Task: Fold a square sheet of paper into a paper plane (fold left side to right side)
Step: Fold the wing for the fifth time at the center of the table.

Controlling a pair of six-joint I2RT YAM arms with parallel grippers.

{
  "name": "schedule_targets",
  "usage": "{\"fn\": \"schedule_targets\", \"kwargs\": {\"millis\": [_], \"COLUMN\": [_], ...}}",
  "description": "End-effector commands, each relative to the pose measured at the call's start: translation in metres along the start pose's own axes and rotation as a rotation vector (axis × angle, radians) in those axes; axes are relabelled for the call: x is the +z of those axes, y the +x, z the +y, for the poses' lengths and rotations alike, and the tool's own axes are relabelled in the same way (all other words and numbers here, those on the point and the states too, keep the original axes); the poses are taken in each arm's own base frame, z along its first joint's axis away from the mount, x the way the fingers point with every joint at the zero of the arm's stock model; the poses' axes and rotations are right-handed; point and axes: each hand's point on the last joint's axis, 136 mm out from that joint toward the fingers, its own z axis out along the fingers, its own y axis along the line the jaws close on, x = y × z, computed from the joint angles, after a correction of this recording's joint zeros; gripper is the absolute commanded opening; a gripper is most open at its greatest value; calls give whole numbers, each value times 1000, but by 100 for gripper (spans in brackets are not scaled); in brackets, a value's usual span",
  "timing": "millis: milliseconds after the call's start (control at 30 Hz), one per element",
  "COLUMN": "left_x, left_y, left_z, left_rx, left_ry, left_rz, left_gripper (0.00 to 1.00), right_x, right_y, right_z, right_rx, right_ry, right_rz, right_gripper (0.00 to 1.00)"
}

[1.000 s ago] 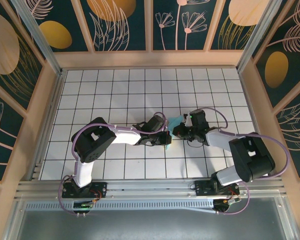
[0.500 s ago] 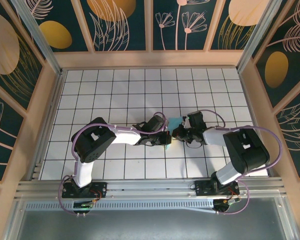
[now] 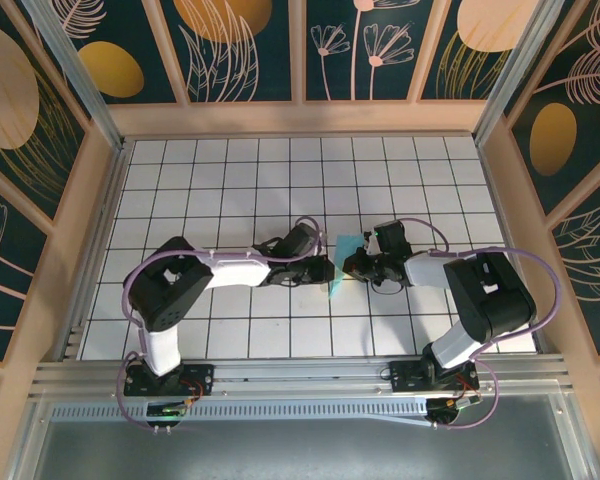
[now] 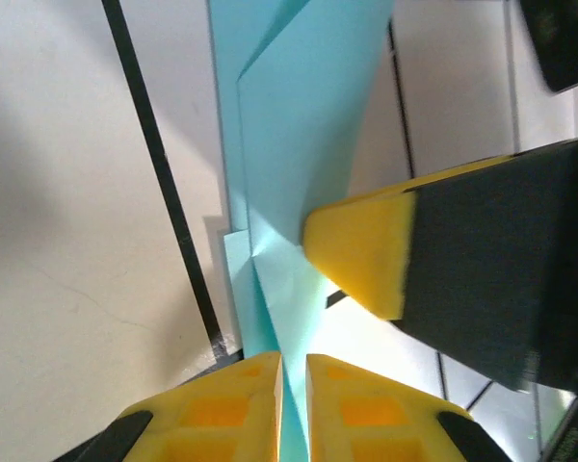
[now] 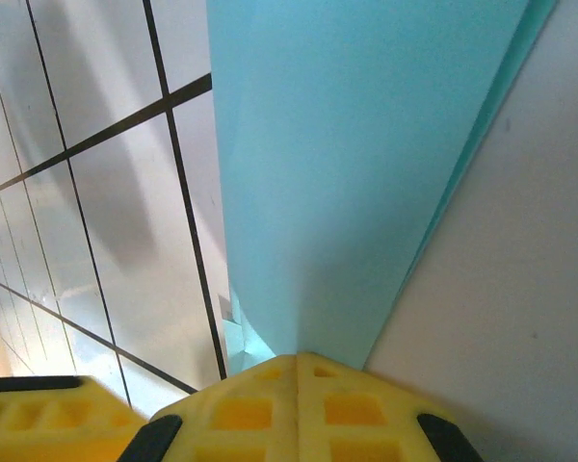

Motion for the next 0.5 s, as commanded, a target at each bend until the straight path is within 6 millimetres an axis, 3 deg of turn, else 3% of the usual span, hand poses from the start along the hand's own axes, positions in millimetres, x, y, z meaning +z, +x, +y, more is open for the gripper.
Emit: {"fn": "schedule_targets", "kwargs": {"millis": [0, 33, 200, 467], "left_x": [-13, -12, -12, -2], "left_y": [0, 9, 25, 31], "left_z": [-18, -11, -22, -26], "left_rx": [-7, -21, -48, -51], "left_ry": [70, 67, 171, 202], "left_rz": [10, 29, 88, 121], "left_gripper": [14, 13, 8, 7], "right_x": [3, 4, 3, 3], "right_y": [26, 26, 27, 27], "right_z": [-48, -48, -52, -53], "right_rx": [66, 65, 68, 66], "right_ry": [165, 165, 177, 186], "right_rz": [70, 72, 72, 68], "right_gripper": [0, 0, 0, 0]}}
